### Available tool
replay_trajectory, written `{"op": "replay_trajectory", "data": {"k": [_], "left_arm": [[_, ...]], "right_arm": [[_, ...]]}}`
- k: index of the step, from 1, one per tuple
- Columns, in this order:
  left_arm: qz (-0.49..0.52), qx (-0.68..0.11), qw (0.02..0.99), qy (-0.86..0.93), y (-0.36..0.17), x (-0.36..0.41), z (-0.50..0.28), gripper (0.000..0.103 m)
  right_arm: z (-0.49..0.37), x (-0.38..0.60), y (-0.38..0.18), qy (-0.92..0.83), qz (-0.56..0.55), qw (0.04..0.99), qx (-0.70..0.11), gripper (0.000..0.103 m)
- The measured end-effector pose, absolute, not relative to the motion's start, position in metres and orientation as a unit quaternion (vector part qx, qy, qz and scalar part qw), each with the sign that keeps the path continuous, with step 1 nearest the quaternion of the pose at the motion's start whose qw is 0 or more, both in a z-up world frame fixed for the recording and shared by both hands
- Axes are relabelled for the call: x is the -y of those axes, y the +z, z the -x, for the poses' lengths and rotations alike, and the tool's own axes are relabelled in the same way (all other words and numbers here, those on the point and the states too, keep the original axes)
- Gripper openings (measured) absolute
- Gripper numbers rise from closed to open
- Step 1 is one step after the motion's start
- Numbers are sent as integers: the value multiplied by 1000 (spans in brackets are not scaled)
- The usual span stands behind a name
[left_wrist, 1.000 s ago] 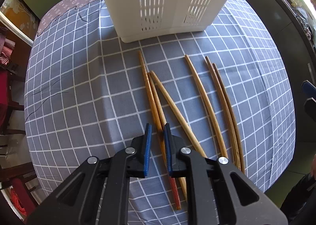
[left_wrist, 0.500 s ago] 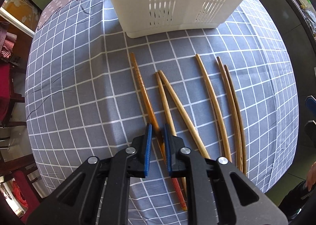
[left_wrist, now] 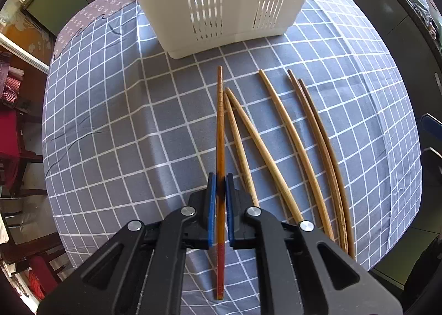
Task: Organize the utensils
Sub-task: 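Grasp another wooden chopstick with the left gripper and lift it upright, then grasp a wooden chopstick with the right gripper while the left holds its chopstick upright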
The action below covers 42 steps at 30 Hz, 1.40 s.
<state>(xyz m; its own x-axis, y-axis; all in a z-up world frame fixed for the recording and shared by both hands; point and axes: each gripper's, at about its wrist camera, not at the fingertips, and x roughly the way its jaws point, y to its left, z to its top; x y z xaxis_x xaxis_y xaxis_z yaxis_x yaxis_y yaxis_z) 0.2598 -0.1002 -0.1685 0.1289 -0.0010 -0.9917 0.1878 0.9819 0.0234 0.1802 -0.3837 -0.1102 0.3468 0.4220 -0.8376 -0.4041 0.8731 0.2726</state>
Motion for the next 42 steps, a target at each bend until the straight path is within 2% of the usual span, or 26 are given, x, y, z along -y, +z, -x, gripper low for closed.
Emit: {"op": "replay_trajectory", "data": {"k": [8,9,11,13,19,39,42], "left_arm": [[-85,-602,790,-86,-121,91,-233,7],[-86,-595,794,-88,-116,90,-229,7],[-83,-582,803,-94,-106,87,-222,7],[-80,-574,809,-99,-100,81,-219,7],[-73,-552,823,-112,-85,76,-211,7],[-73,-520,840,-140,-71,66,-183,7],[-72,-518,841,-141,-70,64,-180,7]], "right_arm": [[-203,353,-128,258,27,774,-577,52],[-206,346,-131,261,31,767,-586,50],[-211,332,-136,269,37,751,-602,36],[-213,317,-141,273,48,738,-615,29],[-218,287,-160,255,93,717,-642,16],[-223,238,-182,217,129,703,-665,16],[-221,232,-183,213,139,709,-658,10]]}}
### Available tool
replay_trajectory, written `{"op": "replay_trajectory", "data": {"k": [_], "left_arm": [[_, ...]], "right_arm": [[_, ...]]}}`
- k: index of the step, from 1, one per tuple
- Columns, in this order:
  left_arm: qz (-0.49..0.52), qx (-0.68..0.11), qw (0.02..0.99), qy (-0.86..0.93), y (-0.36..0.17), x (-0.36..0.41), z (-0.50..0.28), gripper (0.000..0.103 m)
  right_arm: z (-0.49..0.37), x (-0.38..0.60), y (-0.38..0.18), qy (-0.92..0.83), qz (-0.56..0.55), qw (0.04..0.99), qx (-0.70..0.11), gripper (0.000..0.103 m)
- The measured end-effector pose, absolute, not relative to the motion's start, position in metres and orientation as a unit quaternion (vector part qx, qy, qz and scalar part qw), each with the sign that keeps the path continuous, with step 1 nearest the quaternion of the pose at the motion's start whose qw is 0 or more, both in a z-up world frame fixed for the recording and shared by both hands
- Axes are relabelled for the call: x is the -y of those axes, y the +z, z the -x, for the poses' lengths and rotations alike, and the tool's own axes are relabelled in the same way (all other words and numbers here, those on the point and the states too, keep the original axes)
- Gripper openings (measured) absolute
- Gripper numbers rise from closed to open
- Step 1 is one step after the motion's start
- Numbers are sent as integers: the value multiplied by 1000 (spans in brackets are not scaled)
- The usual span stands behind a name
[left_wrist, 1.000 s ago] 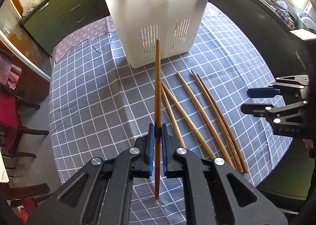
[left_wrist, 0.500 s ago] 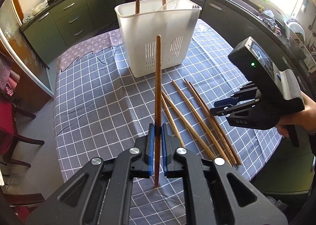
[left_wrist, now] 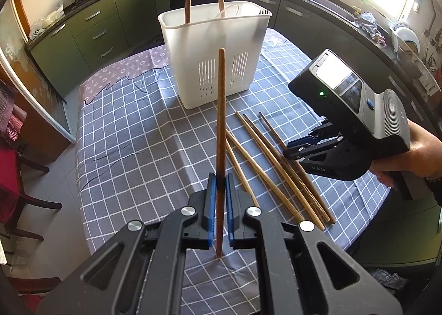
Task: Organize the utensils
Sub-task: 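Grasp a wooden chopstick with the right gripper while the left holds its chopstick upright, then carry both chopsticks over the white holder and open both grippers to drop them in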
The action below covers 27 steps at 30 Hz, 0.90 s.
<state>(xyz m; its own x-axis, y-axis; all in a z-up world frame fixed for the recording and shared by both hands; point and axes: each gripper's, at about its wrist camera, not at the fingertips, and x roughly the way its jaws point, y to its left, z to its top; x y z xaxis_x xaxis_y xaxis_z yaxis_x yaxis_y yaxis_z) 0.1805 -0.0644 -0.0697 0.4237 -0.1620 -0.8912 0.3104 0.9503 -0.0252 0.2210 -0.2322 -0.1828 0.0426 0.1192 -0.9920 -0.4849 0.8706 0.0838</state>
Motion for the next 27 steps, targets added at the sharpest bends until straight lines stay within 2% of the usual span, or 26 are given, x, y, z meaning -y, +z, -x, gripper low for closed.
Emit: {"op": "replay_trajectory", "data": {"k": [2,8,20,27], "left_arm": [[-71,-518,841,-140,-69,64,-179,7],[-70,-514,844,-139,-65,60,-175,7],[-71,-505,848,-142,-52,56,-161,7],[-79,-499,851,-144,-46,63,-154,7]], "right_arm": [[-221,238,-183,218,131,710,-657,7],[-217,251,-172,234,104,721,-643,7],[-175,315,-73,278,12,809,-518,7],[-154,327,-46,272,33,835,-478,7]]}}
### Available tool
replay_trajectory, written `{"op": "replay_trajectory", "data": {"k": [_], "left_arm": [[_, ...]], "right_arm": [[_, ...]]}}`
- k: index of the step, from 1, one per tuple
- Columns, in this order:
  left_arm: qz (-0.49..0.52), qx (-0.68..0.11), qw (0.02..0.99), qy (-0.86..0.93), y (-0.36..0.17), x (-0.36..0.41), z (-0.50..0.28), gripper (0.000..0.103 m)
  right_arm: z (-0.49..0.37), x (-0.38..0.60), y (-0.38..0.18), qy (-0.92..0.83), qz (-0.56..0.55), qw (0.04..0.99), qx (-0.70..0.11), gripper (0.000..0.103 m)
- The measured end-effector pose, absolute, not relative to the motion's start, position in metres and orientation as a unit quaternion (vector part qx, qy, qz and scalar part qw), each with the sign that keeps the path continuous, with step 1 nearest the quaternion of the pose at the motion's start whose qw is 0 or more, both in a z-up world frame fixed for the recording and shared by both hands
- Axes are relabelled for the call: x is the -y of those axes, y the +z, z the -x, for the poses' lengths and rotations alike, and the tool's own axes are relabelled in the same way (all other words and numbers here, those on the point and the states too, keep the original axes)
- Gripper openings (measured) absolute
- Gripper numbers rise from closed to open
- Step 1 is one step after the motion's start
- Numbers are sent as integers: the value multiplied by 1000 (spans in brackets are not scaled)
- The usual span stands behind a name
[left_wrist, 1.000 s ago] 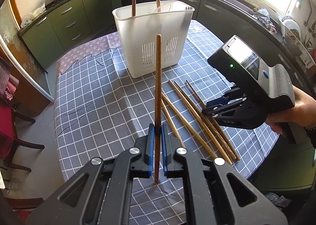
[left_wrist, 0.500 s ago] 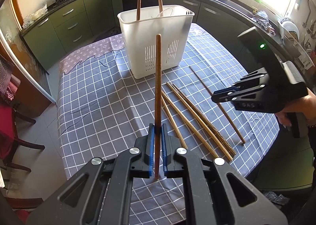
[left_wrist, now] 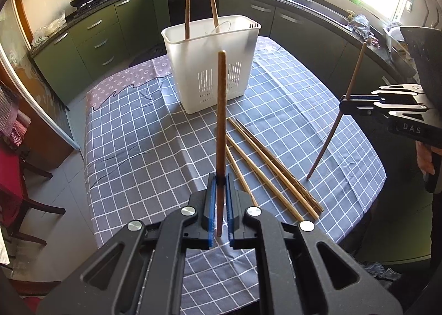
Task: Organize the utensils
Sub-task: 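Carry both chopsticks over the white holder and open both grippers to drop them in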
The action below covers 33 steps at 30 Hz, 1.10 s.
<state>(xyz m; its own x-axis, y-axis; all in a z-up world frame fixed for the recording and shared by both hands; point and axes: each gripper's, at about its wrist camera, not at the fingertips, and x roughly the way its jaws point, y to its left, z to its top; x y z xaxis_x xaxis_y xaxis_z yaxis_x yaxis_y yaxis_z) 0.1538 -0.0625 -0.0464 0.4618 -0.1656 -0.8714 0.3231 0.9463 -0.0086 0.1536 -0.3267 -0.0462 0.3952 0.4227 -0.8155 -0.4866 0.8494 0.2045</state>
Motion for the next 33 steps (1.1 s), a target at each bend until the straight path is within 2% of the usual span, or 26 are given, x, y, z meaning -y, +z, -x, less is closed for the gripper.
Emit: {"op": "replay_trajectory", "data": {"k": [20,27,33], "left_arm": [[-86,-482,859,-148,-30,66,-148,7],[-68,-461,871,-155,5,62,-153,7],[-56,-406,901,-145,65,55,-167,7]], "right_arm": [[-146,331,-34,277,36,844,-459,7],[-147,338,2,290,19,854,-431,7],[-157,343,68,298,11,879,-373,7]]}}
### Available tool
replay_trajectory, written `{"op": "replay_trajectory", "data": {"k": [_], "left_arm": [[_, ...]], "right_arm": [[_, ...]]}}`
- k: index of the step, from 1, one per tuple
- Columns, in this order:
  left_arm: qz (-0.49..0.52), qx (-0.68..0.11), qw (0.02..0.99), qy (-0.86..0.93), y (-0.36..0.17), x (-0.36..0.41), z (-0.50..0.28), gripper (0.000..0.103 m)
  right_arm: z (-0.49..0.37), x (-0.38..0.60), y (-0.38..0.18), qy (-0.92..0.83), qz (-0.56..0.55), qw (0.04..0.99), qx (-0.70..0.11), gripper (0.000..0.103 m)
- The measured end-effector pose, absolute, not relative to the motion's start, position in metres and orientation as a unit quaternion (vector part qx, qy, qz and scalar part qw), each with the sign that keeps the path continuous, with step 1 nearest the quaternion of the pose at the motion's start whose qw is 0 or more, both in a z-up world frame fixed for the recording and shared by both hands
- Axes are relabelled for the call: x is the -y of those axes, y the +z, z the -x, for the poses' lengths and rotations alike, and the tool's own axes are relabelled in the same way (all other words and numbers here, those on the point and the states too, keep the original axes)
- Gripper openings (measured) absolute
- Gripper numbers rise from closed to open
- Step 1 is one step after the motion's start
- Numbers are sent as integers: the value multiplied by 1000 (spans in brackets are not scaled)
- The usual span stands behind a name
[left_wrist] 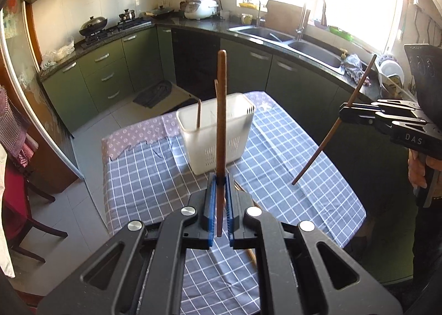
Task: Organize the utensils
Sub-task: 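Carry both chopsticks over the white holder and open both grippers to drop them in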
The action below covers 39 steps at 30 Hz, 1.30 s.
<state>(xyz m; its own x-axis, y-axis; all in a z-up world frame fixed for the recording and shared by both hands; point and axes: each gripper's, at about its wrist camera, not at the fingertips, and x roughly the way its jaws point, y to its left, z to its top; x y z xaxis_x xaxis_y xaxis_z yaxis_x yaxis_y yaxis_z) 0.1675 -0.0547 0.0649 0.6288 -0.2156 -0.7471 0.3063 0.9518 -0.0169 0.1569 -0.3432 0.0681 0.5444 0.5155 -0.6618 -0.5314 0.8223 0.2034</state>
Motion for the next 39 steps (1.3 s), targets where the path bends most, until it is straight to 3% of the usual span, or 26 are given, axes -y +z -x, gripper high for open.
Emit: {"op": "replay_trajectory", "data": {"k": [7,14,31,39], "left_arm": [[-43,-346,929,-120,125,46,-200,7],[-40,-299,947,-110,147,50,-239,7],[-24,-377,918,-118,47,62,-320,7],[-24,-389,913,-120,36,58,-321,7]], "right_arm": [[-199,331,128,277,10,907,-318,7],[-258,310,136,258,6,920,-296,7],[-314,274,38,267,27,889,-371,7],[-305,280,42,273,24,889,-366,7]]}}
